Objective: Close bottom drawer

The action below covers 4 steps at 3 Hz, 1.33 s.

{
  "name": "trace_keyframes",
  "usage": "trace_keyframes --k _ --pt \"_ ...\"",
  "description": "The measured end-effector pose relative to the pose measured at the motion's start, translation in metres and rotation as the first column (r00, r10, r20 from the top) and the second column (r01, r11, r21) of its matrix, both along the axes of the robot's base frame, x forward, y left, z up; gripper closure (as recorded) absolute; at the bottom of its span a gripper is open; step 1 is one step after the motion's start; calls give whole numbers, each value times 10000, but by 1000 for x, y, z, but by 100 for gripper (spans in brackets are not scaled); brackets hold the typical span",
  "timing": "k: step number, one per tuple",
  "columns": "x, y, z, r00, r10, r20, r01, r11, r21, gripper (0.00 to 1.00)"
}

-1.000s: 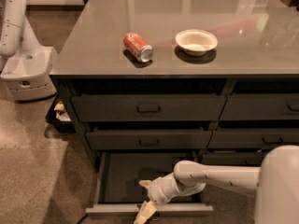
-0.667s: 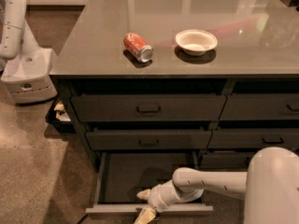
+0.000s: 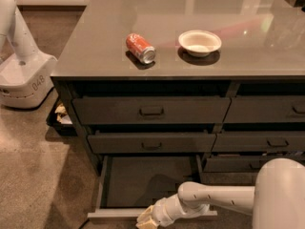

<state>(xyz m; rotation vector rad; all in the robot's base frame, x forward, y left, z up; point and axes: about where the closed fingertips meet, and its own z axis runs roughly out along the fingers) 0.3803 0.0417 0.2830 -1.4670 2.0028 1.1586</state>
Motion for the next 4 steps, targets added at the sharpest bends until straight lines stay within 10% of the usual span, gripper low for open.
trace_keyframes --k 2,4 --pt "2 -5 -70 9978 -618 225 623 9978 -221 100" --pt "15 -8 -103 9859 -1344 996 1385 9897 -358 100"
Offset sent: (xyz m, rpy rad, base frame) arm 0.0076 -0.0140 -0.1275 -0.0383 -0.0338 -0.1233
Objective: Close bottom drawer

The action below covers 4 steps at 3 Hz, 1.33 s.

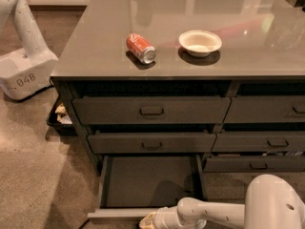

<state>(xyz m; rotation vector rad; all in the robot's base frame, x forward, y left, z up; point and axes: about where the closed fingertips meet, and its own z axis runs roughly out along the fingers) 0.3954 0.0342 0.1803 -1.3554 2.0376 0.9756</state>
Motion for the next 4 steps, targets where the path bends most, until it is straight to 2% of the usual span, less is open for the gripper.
trace_keyframes --k 1,2,4 --pt "10 4 7 9979 -254 600 255 9997 -22 83" --pt "19 10 14 9940 -392 1019 391 9992 30 60" --pt "32 24 8 9927 -384 1145 372 9992 126 14"
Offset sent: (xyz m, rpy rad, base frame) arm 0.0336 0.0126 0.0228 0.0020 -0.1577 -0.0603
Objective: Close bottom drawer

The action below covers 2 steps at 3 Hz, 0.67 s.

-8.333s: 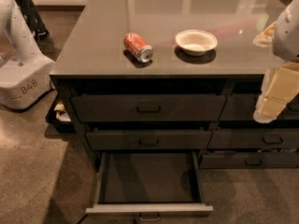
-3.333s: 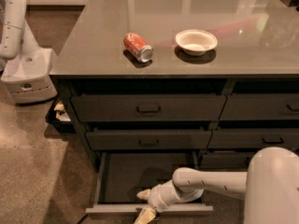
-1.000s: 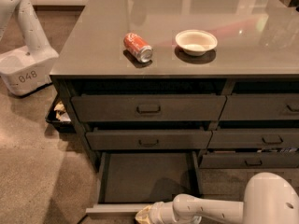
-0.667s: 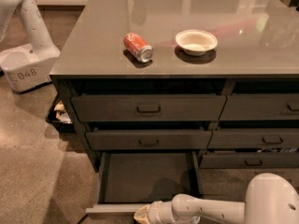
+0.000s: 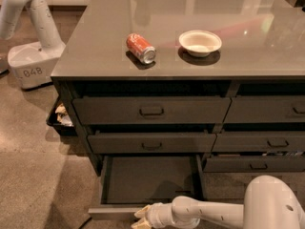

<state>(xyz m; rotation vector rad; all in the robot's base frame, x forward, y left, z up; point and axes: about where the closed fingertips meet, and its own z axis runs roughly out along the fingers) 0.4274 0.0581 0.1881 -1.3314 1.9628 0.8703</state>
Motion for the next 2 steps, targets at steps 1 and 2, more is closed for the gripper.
trace_keyframes --k 1,2 --pt "4 3 -2 10000 -68 58 68 10000 38 0" --pt "10 6 1 9995 -150 277 147 9998 124 0"
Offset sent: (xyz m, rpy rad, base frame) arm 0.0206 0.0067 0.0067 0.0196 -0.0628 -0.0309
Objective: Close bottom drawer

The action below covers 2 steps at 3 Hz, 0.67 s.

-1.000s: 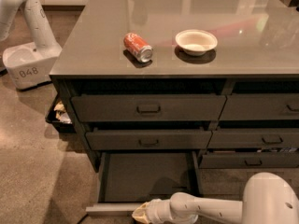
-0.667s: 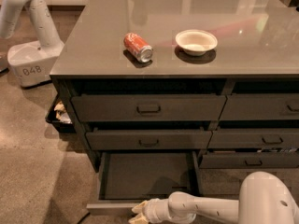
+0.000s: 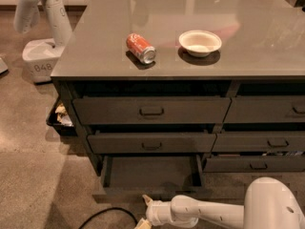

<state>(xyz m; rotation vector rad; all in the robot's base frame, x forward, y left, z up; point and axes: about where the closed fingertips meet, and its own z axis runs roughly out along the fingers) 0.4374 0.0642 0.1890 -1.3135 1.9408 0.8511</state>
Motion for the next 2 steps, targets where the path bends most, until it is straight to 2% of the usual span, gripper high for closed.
trace_keyframes --k 2 --pt "16 9 0 9999 -100 135 95 9993 348 0"
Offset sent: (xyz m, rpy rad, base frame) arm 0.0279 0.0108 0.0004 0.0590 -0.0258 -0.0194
